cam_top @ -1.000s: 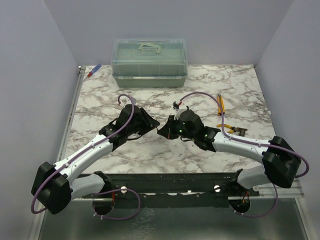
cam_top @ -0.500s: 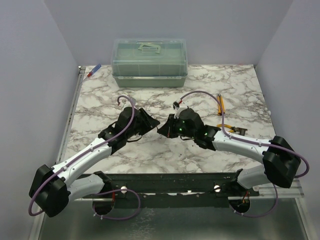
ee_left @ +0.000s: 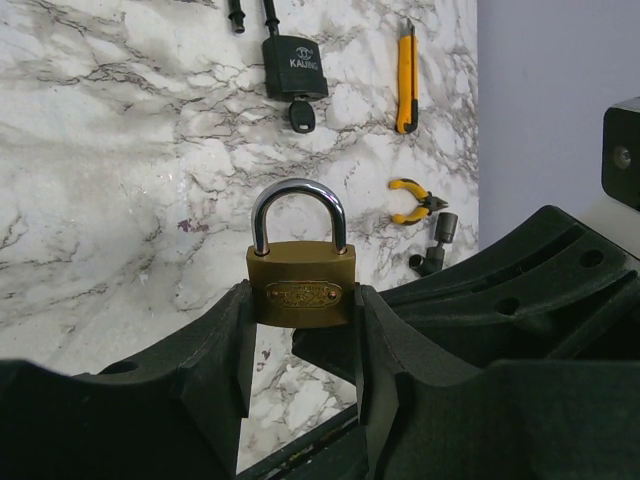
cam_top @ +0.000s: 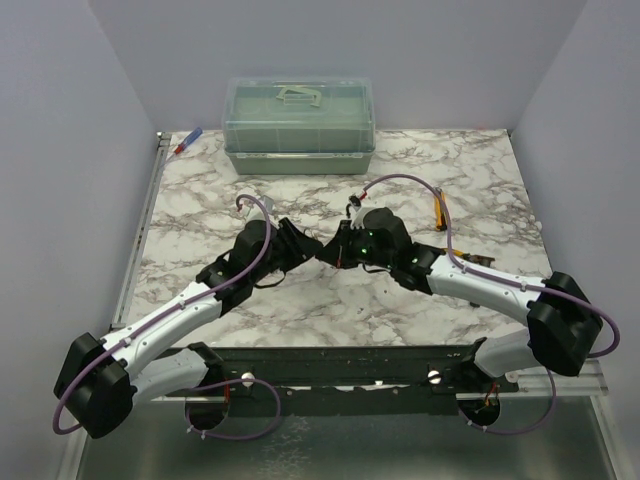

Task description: Unlock with the key

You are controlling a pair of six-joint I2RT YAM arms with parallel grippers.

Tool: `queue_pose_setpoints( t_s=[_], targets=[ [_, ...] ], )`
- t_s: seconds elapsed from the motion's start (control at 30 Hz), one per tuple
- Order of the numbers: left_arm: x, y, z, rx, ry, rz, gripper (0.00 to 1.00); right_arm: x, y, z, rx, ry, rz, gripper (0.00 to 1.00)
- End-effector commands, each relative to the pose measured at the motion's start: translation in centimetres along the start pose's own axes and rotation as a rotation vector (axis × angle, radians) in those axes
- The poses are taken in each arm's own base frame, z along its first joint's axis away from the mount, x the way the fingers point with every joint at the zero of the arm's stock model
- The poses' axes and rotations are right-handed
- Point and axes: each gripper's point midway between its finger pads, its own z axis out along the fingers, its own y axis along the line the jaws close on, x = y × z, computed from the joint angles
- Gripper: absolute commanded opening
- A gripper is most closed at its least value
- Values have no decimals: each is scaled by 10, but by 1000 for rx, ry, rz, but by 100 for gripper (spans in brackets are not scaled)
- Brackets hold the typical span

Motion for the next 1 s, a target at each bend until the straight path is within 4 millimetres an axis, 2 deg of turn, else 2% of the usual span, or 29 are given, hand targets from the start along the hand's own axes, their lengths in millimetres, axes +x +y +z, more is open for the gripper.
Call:
queue_pose_setpoints(
  t_s=[0.0, 0.33, 0.63, 0.9, 0.97],
  targets=[
    [8, -19, -4, 93, 30, 10, 0, -33, 12, 0, -35, -86, -22, 0],
    [3, -26, -5, 112, 11, 2, 0, -33, 5, 3, -24, -92, -18, 0],
    [3, -31, -6, 132, 16, 12, 0, -31, -10, 0, -26, -192, -5, 0],
    [7, -44, -7, 189, 42, 33, 1, -40, 1, -11, -167, -347, -90, 0],
    [7, -49, -9, 209, 45, 44, 7, -38, 4, -14, -201, -365, -124, 0]
  ],
)
